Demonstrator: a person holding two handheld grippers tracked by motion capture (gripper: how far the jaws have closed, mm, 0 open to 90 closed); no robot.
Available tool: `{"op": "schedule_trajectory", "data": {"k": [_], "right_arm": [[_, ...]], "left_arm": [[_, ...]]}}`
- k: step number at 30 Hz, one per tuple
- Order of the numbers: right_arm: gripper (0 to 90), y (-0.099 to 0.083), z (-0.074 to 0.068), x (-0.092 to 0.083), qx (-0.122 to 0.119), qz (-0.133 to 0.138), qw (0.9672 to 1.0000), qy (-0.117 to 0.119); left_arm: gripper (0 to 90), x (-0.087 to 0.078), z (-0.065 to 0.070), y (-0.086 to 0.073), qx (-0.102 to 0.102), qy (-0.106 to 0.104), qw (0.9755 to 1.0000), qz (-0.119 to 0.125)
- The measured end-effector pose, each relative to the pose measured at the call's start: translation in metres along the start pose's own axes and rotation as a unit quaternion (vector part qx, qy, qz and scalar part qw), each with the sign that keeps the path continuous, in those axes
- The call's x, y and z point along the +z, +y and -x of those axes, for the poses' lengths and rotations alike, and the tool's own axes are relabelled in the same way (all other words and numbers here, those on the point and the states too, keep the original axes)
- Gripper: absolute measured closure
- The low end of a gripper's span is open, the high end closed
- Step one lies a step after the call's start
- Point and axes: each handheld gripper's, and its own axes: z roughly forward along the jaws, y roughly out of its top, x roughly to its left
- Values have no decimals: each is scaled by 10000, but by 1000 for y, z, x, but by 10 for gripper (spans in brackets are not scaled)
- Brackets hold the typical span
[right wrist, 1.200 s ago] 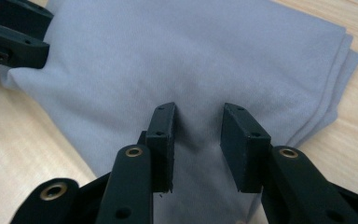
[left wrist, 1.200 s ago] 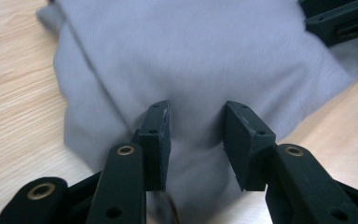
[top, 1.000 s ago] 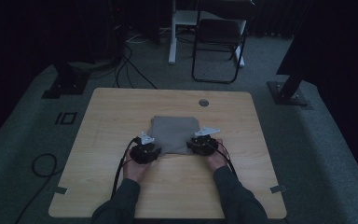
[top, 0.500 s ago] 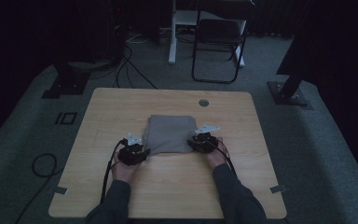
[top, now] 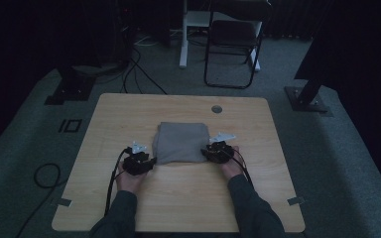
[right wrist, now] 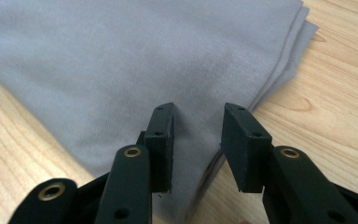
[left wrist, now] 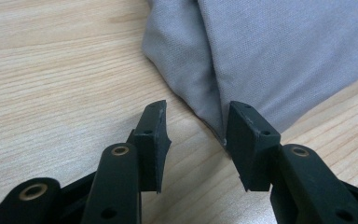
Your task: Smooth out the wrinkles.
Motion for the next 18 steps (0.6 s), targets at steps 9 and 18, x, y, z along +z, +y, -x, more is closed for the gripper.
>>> {"op": "schedule_trajectory", "data": {"k": [9, 18], "right_arm": [[638, -15, 1, -18, 11, 25, 10000, 6], [649, -28, 3, -27, 21, 47, 10000, 62]], "left_arm": [[589, -1, 0, -1, 6, 21, 10000, 8], [661, -2, -1, -2, 19, 36, 10000, -1]]}}
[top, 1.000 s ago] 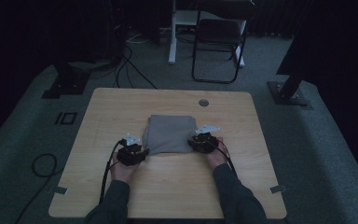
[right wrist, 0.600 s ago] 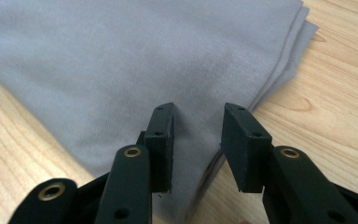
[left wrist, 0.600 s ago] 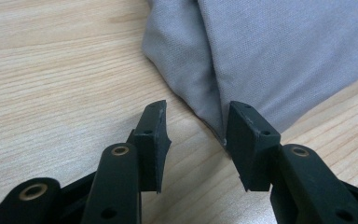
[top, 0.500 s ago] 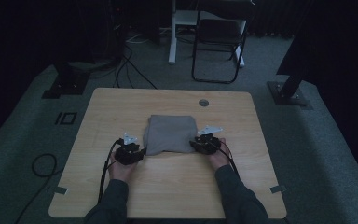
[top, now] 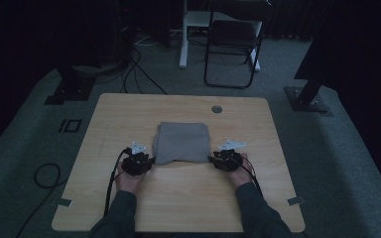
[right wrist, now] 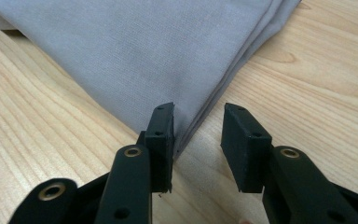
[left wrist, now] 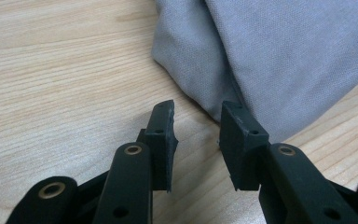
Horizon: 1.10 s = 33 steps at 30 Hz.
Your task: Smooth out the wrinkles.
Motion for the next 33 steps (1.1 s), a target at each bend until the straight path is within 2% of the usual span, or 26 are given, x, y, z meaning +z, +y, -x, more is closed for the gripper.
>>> {"op": "schedule_trajectory", "data": {"k": [7, 12, 18, 22, 27, 33], "right_arm": [[641, -6, 3, -9, 148, 79, 9999, 16], [630, -11, 12, -18, 260, 119, 9995, -146], [592, -16, 21, -19, 320, 87, 9989, -346], [562, -18, 25, -19, 359, 79, 9982, -467], [522, -19, 30, -21, 439, 38, 9975, -553], [505, -20, 36, -22, 563, 57, 9969, -548]], "left_arm": [[634, -7, -7, -6, -140, 11, 9999, 23], [608, -12, -16, -10, -181, 107, 9998, 42], [582, -13, -26, -12, -162, 153, 9997, 114], [563, -12, -29, -12, -87, 248, 9996, 145], [540, -12, -32, -13, -133, 282, 9994, 177], [525, -11, -33, -13, -191, 303, 9991, 216]]}}
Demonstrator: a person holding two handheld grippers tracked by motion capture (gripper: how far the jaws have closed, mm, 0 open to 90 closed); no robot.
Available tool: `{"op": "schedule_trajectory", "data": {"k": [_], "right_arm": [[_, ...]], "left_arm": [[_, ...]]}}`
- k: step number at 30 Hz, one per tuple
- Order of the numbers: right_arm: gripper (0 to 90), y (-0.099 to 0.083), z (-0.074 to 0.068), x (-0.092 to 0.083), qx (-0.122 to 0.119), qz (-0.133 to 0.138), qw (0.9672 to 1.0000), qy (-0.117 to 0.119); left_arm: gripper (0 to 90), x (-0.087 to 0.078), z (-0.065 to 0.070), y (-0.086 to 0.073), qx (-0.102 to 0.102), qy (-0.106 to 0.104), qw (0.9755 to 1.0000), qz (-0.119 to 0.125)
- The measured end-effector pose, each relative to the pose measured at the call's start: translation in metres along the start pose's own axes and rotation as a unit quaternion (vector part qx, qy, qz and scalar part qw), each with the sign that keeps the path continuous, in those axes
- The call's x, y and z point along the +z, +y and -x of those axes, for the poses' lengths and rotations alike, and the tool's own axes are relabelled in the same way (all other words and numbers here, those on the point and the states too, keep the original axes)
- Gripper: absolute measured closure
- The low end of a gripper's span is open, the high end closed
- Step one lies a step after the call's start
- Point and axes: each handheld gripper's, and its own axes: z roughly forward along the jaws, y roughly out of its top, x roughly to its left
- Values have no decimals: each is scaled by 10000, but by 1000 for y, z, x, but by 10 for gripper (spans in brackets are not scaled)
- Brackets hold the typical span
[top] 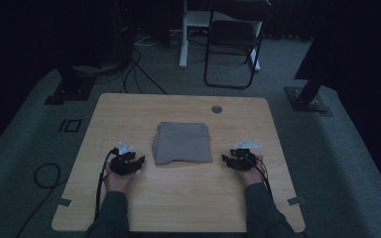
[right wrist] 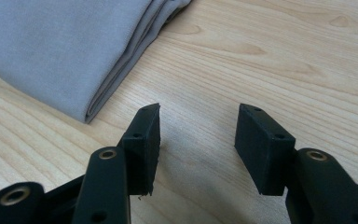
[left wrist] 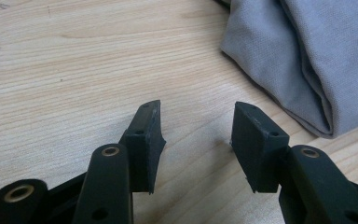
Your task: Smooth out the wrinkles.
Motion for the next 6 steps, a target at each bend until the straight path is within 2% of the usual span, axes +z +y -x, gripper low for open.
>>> {"op": "schedule_trajectory", "data": {"k": [6], "right_arm": [[494, 0, 2, 0, 55, -1, 10000, 12]], "left_arm": [[515, 1, 1, 0, 34, 39, 10000, -1]]}}
